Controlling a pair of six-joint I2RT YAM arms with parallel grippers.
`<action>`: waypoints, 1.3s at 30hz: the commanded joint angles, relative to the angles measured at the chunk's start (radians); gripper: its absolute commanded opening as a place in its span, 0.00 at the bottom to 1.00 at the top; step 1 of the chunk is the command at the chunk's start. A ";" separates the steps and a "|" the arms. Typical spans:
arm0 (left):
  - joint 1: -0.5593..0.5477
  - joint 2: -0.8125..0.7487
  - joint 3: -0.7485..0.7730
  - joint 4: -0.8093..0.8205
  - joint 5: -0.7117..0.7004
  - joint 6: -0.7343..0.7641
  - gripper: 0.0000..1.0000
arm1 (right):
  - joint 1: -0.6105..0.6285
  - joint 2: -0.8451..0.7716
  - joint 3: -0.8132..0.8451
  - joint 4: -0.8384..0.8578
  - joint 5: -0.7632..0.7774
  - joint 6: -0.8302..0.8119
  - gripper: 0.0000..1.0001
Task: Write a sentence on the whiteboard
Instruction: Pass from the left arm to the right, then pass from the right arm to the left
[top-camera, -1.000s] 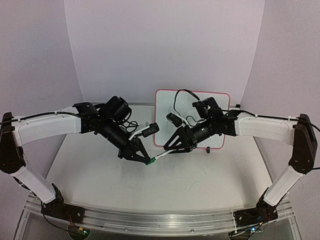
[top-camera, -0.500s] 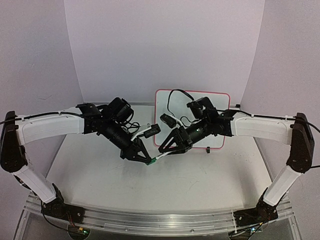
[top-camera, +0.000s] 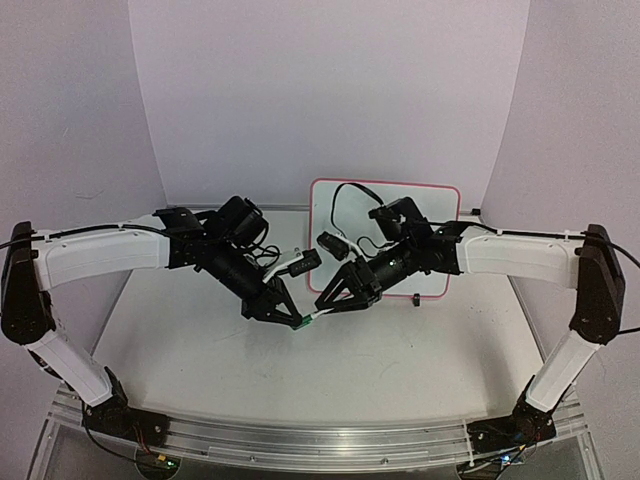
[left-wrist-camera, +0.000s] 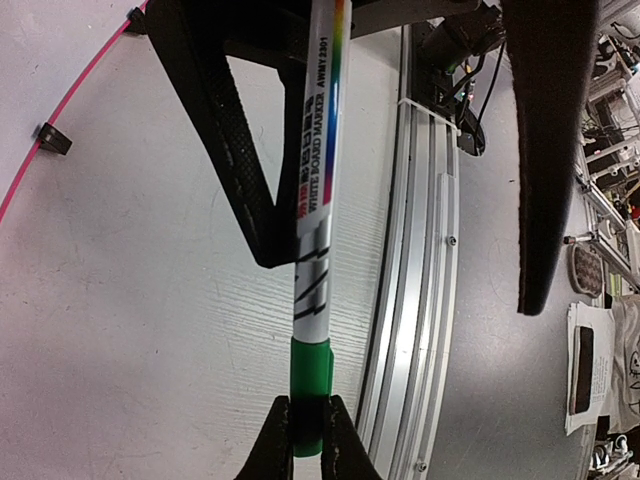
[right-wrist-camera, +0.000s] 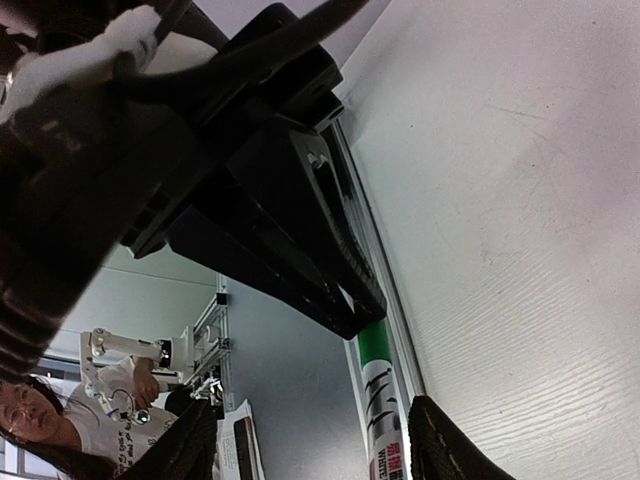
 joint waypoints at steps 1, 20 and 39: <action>0.000 0.005 0.011 0.033 -0.005 -0.003 0.00 | 0.020 0.024 0.034 0.014 -0.001 -0.004 0.51; 0.000 -0.012 0.002 0.041 -0.005 -0.010 0.02 | 0.019 0.029 0.022 -0.007 0.080 -0.051 0.00; -0.001 -0.166 -0.234 0.540 0.113 -0.430 0.99 | 0.010 -0.181 -0.086 0.368 0.333 0.187 0.00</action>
